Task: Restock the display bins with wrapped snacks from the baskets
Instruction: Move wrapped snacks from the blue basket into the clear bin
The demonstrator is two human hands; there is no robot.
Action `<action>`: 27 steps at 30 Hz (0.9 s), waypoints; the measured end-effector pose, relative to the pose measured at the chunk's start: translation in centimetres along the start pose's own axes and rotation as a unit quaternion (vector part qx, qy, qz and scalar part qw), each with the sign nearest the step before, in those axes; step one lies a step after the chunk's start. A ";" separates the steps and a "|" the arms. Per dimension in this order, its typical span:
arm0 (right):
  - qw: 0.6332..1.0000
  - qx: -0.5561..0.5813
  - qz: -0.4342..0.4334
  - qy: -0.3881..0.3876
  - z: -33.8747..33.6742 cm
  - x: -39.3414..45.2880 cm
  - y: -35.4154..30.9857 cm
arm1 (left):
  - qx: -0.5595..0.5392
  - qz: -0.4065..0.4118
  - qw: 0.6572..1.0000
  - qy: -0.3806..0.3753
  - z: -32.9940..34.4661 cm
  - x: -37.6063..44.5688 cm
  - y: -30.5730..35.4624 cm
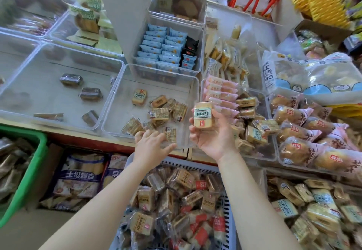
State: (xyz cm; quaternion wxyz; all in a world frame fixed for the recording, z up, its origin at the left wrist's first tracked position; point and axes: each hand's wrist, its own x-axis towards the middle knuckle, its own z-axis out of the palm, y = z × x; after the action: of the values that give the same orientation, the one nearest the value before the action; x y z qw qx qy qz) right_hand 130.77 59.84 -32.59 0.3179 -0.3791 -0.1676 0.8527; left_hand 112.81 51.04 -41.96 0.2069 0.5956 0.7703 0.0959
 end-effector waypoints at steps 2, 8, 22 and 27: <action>0.997 -0.048 0.037 0.047 1.6 2.8 0.5 | -0.003 0.007 1.000 0.008 0.0 0.0 0.0; 0.971 -0.179 0.082 0.136 5.1 10.7 3.1 | -0.016 0.010 1.000 0.025 -0.1 0.0 0.0; 0.512 -0.766 -0.122 0.368 -6.4 -0.4 -0.3 | 0.001 0.011 0.999 0.047 0.2 0.1 -0.3; 0.463 -0.800 -0.084 0.372 -6.8 1.3 1.8 | 0.009 -0.017 1.000 0.007 -0.3 0.0 0.3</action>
State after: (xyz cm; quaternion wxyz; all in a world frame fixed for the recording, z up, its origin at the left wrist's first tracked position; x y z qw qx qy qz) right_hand 134.49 59.72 -38.73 -0.0222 -0.7328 -0.6738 0.0924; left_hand 112.92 51.10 -41.57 0.1973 0.5838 0.7824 0.0899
